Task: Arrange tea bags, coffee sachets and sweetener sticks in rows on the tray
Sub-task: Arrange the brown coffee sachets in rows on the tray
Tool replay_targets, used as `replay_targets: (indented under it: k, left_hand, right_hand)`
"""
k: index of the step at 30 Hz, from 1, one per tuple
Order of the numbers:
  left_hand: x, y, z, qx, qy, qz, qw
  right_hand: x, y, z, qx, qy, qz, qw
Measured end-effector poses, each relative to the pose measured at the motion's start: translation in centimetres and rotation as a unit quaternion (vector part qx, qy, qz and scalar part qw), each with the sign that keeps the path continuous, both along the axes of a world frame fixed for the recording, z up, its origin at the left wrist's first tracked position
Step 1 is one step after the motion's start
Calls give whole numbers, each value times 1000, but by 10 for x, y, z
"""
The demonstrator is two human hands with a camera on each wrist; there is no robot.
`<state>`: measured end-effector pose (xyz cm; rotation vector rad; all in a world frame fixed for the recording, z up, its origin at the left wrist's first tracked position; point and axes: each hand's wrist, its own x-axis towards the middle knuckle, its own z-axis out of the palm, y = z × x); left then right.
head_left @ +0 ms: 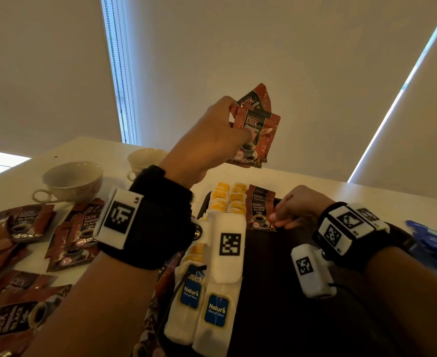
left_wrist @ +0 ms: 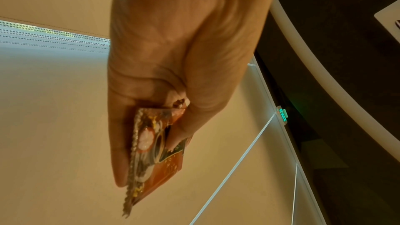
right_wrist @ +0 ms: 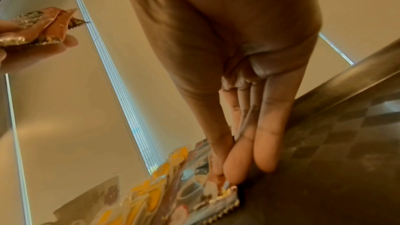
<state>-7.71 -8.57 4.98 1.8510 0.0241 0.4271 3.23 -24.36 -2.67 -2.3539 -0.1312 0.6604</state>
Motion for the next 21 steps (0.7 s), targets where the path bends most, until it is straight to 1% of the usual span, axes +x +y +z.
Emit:
replay_targets:
  k: [12, 14, 16, 18, 19, 21]
  left_hand:
    - [4, -4, -4, 14, 25, -2, 1000]
    - [5, -5, -4, 21, 31, -6, 999]
    - [5, -6, -6, 27, 34, -12, 999]
    - [5, -6, -7, 34, 33, -19, 999]
    - [5, -7, -7, 38, 31, -23, 999]
    - [5, -8, -8, 50, 35, -32, 998]
  right_hand:
    - [-3, -4, 2, -1, 9, -6, 1000]
    - [-5, -5, 4, -7, 0, 3, 1000]
    - [-9, -7, 12, -13, -32, 9, 999]
    - [-15, -11, 24, 33, -84, 1, 996]
    - [-20, -13, 32, 80, -108, -8, 991]
    - [-33, -19, 46, 195, -140, -28, 970]
